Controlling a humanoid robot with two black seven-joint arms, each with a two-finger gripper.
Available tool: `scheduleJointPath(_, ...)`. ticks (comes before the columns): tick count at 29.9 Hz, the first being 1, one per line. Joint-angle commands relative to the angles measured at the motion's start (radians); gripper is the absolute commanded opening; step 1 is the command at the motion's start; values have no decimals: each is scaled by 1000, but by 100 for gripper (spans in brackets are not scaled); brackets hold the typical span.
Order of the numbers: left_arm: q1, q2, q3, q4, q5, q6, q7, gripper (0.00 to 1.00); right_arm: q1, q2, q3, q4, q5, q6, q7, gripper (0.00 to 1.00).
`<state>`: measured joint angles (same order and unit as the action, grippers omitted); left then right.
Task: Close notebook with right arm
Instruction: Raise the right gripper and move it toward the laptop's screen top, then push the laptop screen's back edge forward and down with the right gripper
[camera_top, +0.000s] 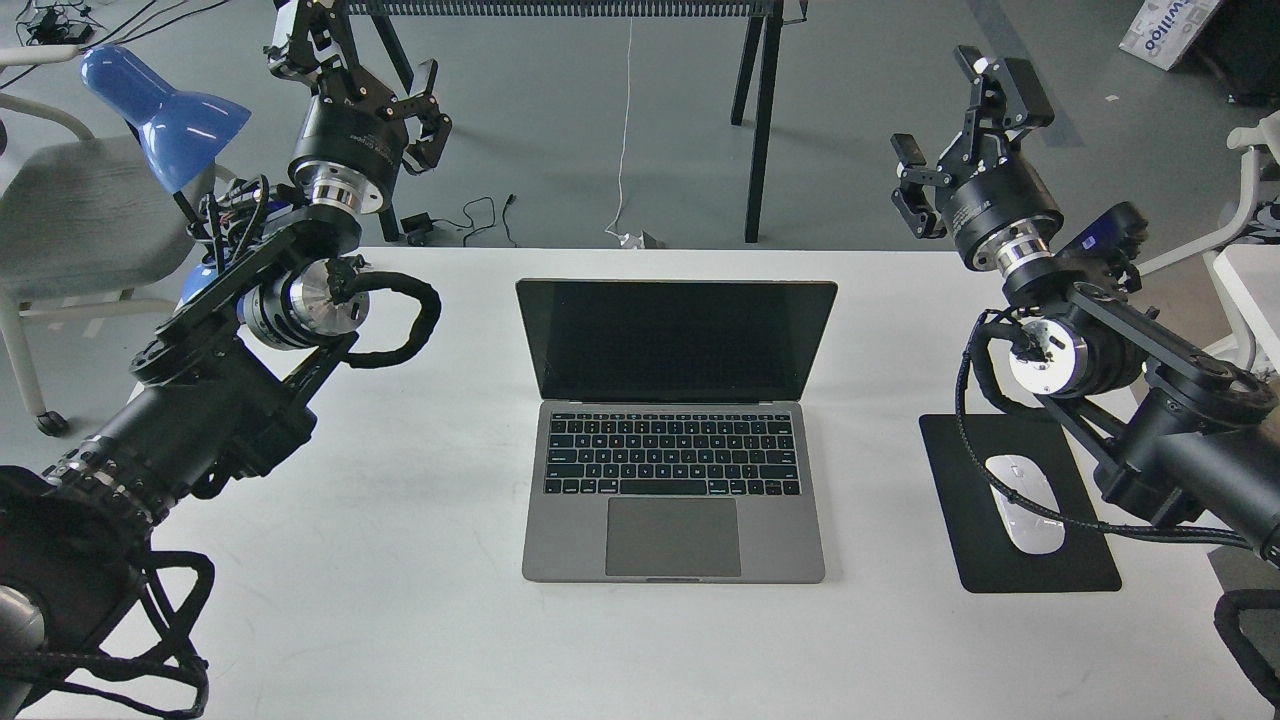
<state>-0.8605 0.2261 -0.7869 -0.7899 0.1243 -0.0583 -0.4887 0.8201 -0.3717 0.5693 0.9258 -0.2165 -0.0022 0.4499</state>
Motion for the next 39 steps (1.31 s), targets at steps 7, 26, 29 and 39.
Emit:
scheduleJointPath(7,2,-1,0,0,0,0,0,100,113,54,-190,-65,-3,-21,-10,100)
scheduleJointPath(26,2,-2,0,0,-2,0,0,100,156,218,-243,-209,-7,-1,-13,100)
scheduleJointPath(29,2,-2,0,0,-2,0,0,100,154,218,-244,-200,-7,-1,-14,100)
scheduleJointPath(39,2,-2,-2,0,-2,0,0,100,143,209,-341,-111,-3,-9,-17,100)
